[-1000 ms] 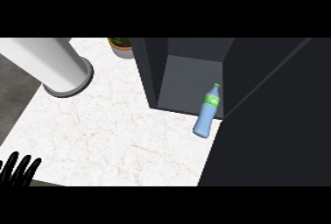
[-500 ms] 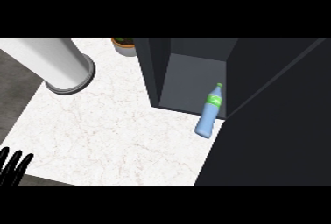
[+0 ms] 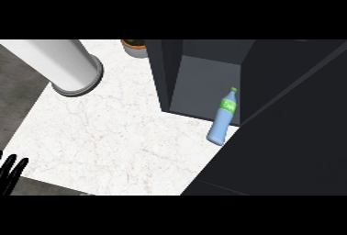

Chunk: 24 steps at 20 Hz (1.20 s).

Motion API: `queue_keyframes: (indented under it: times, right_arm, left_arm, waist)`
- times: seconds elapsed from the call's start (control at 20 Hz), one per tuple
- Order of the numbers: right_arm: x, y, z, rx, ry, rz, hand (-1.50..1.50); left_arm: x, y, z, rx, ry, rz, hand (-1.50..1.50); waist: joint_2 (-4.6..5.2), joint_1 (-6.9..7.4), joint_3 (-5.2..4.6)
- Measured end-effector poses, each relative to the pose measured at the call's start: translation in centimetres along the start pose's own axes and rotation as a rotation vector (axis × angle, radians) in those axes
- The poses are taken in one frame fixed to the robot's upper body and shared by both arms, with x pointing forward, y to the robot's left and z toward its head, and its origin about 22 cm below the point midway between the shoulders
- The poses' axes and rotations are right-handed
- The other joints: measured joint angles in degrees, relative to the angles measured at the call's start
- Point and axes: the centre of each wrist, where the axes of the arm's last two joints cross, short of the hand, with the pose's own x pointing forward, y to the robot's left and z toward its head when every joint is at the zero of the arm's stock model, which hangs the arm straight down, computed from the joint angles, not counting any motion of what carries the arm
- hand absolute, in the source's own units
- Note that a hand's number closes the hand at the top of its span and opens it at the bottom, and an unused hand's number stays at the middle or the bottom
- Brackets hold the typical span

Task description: Pick up the bottled water, place it into the cabinet and close the cabinet

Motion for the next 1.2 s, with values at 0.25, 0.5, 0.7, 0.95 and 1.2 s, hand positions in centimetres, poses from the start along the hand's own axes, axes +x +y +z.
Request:
queue_keyframes:
  times: [0.25, 0.5, 0.7, 0.95, 1.2]
  right_arm:
    - [-1.7, -2.6, -3.0, -0.032, 0.018, -0.089, 1.5]
    - [-2.8, -6.1, -6.3, -0.184, 0.066, -0.099, 1.5]
    - [-3.2, -9.5, -9.7, -0.334, 0.107, -0.075, 1.5]
    - [-3.5, -14.0, -13.7, -0.447, 0.156, -0.05, 1.5]
    - [-4.6, -14.8, -17.0, -0.342, 0.2, -0.017, 1.5]
  left_arm:
    - [0.3, 0.4, 0.0, 0.011, 0.002, 0.004, -1.5]
    - [0.6, 0.9, 0.6, 0.043, 0.012, -0.002, -1.5]
    - [0.8, 1.2, 1.0, 0.058, 0.02, 0.004, -1.5]
    - [0.9, 1.3, 1.4, 0.069, 0.024, 0.014, -1.5]
    - [1.0, 1.4, 1.5, 0.067, 0.021, 0.014, -1.5]
  waist:
    - [-0.33, -0.53, 0.21]
    - [-0.87, -1.88, 0.45]
    - [-1.09, -3.09, 0.65]
    - [-1.27, -4.32, 0.86]
    - [-2.28, -4.79, 0.66]
